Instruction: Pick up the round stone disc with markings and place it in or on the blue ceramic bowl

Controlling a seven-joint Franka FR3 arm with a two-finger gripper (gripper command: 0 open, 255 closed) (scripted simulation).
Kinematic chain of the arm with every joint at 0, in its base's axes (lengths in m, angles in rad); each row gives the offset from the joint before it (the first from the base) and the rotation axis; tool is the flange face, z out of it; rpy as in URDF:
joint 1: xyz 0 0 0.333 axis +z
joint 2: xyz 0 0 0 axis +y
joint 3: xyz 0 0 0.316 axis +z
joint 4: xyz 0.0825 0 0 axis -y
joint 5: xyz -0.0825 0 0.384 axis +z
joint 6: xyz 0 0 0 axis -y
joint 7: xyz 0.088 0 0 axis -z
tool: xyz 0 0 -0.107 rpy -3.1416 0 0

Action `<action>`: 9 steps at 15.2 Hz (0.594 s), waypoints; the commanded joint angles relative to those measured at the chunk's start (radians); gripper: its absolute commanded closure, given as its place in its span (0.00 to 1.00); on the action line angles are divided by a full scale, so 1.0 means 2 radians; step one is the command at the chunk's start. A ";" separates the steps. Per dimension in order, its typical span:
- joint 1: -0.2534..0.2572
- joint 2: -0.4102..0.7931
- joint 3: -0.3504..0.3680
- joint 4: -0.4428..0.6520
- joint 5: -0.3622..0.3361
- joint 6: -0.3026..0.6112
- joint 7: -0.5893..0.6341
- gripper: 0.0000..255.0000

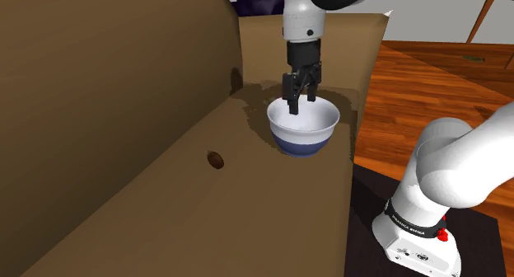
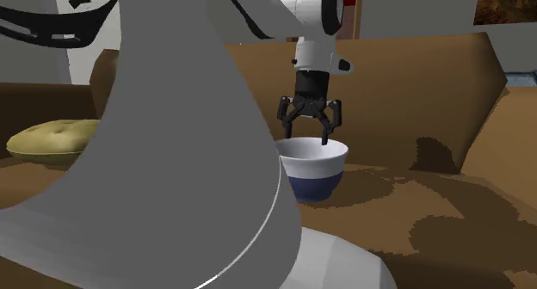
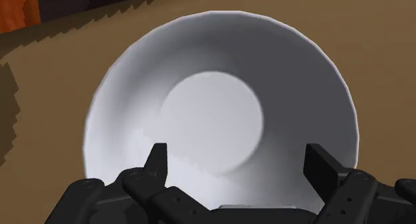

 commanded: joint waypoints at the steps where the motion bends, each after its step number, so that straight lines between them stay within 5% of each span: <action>1: 0.006 0.025 0.020 0.010 0.007 0.023 0.019 0.00; 9: 0.021 0.131 0.095 0.071 0.007 0.095 0.097 0.00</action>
